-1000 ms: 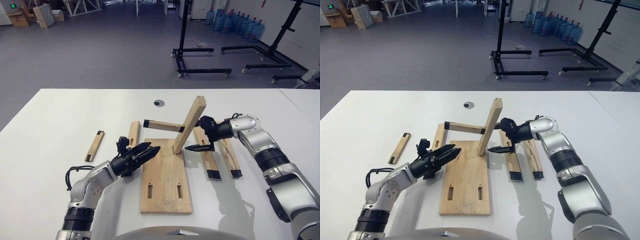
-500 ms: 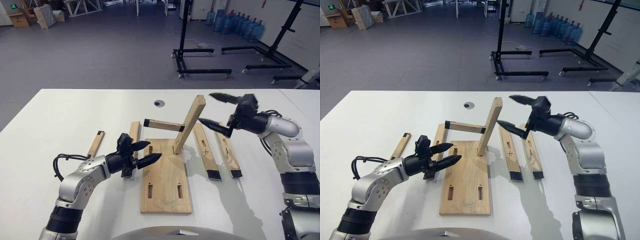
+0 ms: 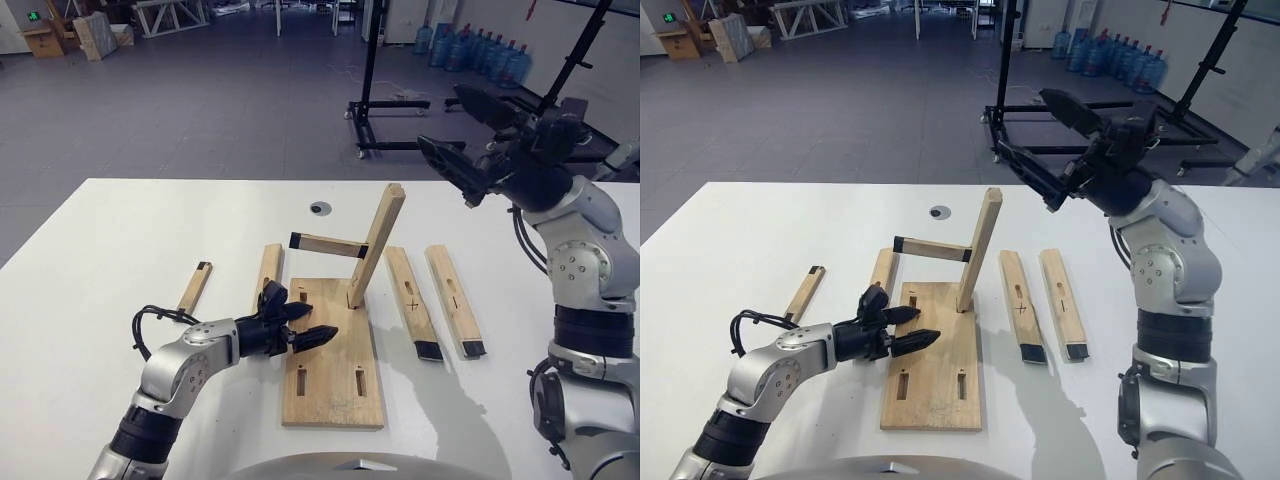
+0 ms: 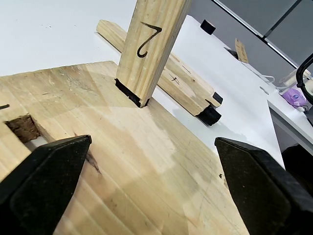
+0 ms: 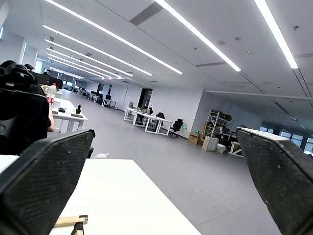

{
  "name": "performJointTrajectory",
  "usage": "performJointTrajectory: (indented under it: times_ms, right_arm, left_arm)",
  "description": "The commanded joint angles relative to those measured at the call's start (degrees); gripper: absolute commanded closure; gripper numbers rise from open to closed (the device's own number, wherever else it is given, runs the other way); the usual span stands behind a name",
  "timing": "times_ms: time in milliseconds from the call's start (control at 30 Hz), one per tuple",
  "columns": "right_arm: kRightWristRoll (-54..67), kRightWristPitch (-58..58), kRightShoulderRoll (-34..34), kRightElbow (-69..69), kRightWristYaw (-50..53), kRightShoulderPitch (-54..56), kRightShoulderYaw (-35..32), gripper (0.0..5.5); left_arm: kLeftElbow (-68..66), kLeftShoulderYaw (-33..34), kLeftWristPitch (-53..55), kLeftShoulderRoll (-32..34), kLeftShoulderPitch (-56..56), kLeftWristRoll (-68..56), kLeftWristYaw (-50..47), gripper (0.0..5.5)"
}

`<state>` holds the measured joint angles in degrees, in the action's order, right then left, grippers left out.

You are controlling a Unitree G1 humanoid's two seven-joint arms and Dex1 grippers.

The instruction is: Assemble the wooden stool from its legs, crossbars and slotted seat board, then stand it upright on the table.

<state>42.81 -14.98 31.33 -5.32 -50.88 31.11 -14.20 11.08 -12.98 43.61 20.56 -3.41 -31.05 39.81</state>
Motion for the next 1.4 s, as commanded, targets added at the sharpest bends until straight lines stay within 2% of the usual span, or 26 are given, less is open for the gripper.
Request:
performJointTrajectory:
  times_ms: [33,233,333,433,500,567,600,733,833,1033,1200,1300,1400]
  right_arm:
    - [-0.61,-0.76,-3.15,2.36,3.54,6.03,1.35,0.19]
    - [-8.26,-1.28,-7.66,15.01,8.83,17.25,7.1,0.19]
    - [-7.77,-5.61,-7.99,16.69,8.1,19.0,8.02,0.19]
    - [-8.56,-13.86,-7.25,15.69,3.84,11.77,14.39,0.19]
    - [-11.39,-19.26,-5.53,12.8,1.2,2.76,22.42,0.19]
    - [-13.47,-20.97,-3.63,7.68,0.0,-3.8,28.31,0.19]
    - [-13.88,-20.69,-3.62,6.13,0.66,-4.82,28.97,0.19]
    - [-18.85,-14.97,-4.19,7.09,5.3,-1.83,27.28,0.19]
    - [-18.27,-12.66,-5.17,5.49,6.61,-0.52,24.06,0.19]
    - [-3.83,-13.76,-9.19,-4.59,9.38,2.92,10.39,0.19]
    - [6.36,-16.98,-7.51,-6.41,12.9,9.56,0.83,0.19]
    - [3.48,-16.75,-5.5,-3.6,11.11,8.32,2.41,0.19]
    - [-2.83,-16.42,-2.78,-0.28,4.83,1.57,10.38,0.19]
  left_arm:
    - [-5.52,-2.92,3.18,0.87,3.29,3.1,-1.6,0.85]
    - [-6.35,-4.04,3.42,0.86,3.47,2.81,-1.13,0.85]
    - [-6.32,-4.15,3.5,1.26,3.54,2.83,-0.84,0.85]
    - [-6.49,-3.84,3.38,1.33,3.78,2.91,-1.0,0.85]
    - [-6.8,-3.81,3.23,1.37,3.67,3.01,-0.95,0.85]
    - [-6.93,-3.81,3.1,1.54,3.58,3.06,-0.9,0.85]
    - [-6.84,-3.71,3.04,1.65,3.74,3.04,-0.95,0.85]
    - [-7.23,-3.55,2.6,1.76,4.33,3.22,-1.31,0.85]
    - [-7.62,-3.45,2.43,1.42,4.14,3.26,-1.69,0.85]
    - [-7.5,-3.2,2.18,1.51,4.49,3.18,-1.55,0.85]
    - [-7.33,-3.09,2.09,2.1,4.93,3.17,-1.44,0.85]
    - [-7.74,-3.31,1.98,1.99,4.6,3.35,-1.44,0.85]
    - [-8.09,-3.61,1.85,1.96,4.18,3.58,-1.35,0.85]
